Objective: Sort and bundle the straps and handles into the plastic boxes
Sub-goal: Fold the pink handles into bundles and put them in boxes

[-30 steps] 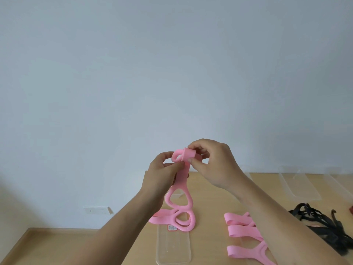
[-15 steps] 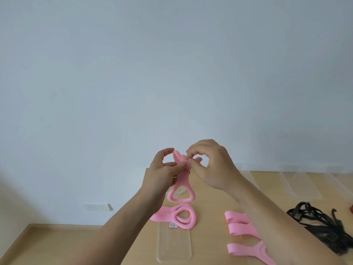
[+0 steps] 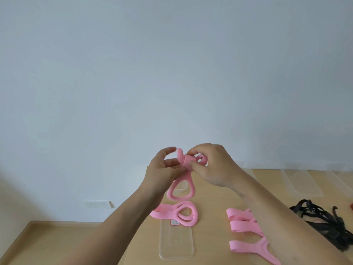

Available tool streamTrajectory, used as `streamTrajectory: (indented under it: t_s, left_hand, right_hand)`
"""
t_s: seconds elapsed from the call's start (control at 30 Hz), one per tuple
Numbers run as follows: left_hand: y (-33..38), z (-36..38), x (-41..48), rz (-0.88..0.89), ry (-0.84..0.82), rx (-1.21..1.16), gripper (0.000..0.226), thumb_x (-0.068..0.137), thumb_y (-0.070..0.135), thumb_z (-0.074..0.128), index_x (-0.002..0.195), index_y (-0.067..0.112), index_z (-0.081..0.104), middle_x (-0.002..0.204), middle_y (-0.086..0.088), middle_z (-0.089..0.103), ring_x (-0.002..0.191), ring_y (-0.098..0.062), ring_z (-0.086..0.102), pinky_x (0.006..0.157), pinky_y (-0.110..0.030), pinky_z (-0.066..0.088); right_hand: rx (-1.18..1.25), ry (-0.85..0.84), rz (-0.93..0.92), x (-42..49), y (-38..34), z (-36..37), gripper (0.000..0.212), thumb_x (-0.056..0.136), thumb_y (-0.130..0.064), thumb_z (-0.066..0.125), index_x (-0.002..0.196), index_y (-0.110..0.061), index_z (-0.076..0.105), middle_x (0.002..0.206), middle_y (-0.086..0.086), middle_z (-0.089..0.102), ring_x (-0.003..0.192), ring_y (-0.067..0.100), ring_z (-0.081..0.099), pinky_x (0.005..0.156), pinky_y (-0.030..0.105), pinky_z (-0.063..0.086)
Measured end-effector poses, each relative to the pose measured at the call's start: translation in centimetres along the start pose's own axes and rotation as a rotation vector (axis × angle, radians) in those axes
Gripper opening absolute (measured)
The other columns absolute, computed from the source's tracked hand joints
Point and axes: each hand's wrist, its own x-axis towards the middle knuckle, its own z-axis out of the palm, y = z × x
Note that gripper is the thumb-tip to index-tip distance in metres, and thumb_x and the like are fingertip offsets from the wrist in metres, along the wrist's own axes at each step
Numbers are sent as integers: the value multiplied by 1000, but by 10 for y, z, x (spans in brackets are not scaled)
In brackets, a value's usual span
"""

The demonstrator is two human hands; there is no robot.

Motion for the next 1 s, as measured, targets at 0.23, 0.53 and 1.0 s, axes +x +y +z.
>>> streamTrajectory:
  t_s: [0.23, 0.53, 1.0]
  left_hand:
    - [-3, -11, 3, -131, -103, 31, 23, 98, 18, 68, 110, -1, 75, 104, -19, 79, 90, -32, 76, 76, -38, 60]
    - [-15, -33, 8, -210, -258, -323, 39, 91, 16, 65, 125, -1, 70, 130, -26, 69, 117, -44, 69, 92, -58, 56]
    - [-35, -76, 15, -276, -406, -495, 38, 98, 8, 53, 131, -11, 60, 109, -27, 72, 94, -37, 72, 76, -42, 62]
  right_hand:
    - [98, 90, 30, 1, -5, 2, 9, 83, -16, 78, 89, -22, 74, 85, -17, 72, 84, 3, 66, 73, 18, 51]
    - [-54, 232, -95, 0, -12, 37, 19, 78, -2, 77, 89, -17, 73, 90, -9, 68, 83, 10, 64, 72, 32, 52]
    - [-77, 14, 12, -21, -24, 95, 29, 74, -47, 71, 97, -30, 67, 125, -38, 55, 113, -5, 58, 90, 14, 46]
